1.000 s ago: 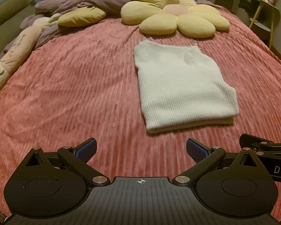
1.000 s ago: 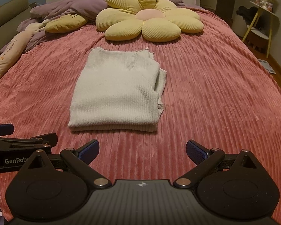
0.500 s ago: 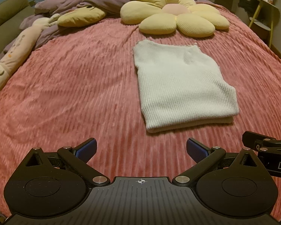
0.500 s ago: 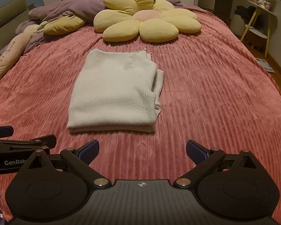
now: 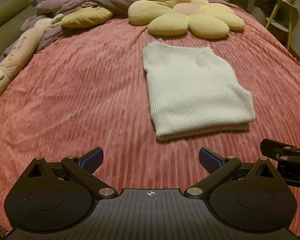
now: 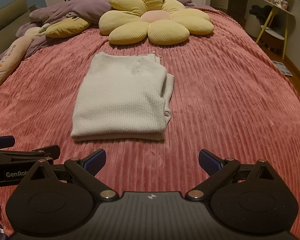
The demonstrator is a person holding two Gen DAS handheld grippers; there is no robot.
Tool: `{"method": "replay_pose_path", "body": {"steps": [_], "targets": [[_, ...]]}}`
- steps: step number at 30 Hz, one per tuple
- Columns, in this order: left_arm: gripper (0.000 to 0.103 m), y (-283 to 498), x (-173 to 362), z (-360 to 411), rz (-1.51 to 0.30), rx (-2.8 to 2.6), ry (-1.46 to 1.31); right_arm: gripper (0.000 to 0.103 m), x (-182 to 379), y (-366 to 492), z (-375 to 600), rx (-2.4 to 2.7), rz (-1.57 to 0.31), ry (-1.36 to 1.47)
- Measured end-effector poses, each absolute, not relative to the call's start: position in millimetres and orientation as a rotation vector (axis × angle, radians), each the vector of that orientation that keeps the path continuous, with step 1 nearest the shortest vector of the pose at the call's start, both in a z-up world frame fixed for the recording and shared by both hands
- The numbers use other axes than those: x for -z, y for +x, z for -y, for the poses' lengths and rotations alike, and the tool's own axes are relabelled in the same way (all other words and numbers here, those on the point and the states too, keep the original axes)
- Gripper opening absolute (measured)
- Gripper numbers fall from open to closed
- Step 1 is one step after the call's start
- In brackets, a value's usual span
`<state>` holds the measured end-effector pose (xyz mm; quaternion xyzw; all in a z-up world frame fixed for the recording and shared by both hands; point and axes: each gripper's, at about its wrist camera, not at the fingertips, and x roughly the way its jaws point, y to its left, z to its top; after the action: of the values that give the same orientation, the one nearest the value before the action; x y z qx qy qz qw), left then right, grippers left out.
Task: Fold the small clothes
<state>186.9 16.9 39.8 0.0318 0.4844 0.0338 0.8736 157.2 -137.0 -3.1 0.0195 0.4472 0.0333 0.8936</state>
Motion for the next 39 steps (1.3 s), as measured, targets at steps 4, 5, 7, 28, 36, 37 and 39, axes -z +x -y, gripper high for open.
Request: {"method": "replay_pose_path", "body": {"steps": [4, 5, 7, 28, 36, 37, 39], "targets": [[0.103, 186, -39, -17, -1.012, -0.068, 0.069, 0.099, 3, 156, 137, -0.068, -0.927, 0.040], [0.103, 186, -39, -17, -1.012, -0.068, 0.070, 0.099, 3, 156, 137, -0.068, -0.927, 0.039], [0.103, 186, -39, -17, -1.012, -0.069, 0.068, 0.099, 3, 155, 137, -0.066, -0.926, 0.038], [0.103, 181, -40, -14, -1.008, -0.063, 0.074, 0.099, -1, 148, 139, -0.055, -0.915, 0.038], [0.103, 179, -43, -16, -1.003, -0.066, 0.089, 0.099, -4, 145, 141, -0.052, -0.908, 0.035], [0.103, 179, -43, -15, -1.003, -0.063, 0.087, 0.099, -4, 145, 141, -0.053, -0.907, 0.034], [0.103, 179, -44, -16, -1.002, -0.054, 0.083, 0.099, -4, 145, 141, -0.051, -0.907, 0.034]]}}
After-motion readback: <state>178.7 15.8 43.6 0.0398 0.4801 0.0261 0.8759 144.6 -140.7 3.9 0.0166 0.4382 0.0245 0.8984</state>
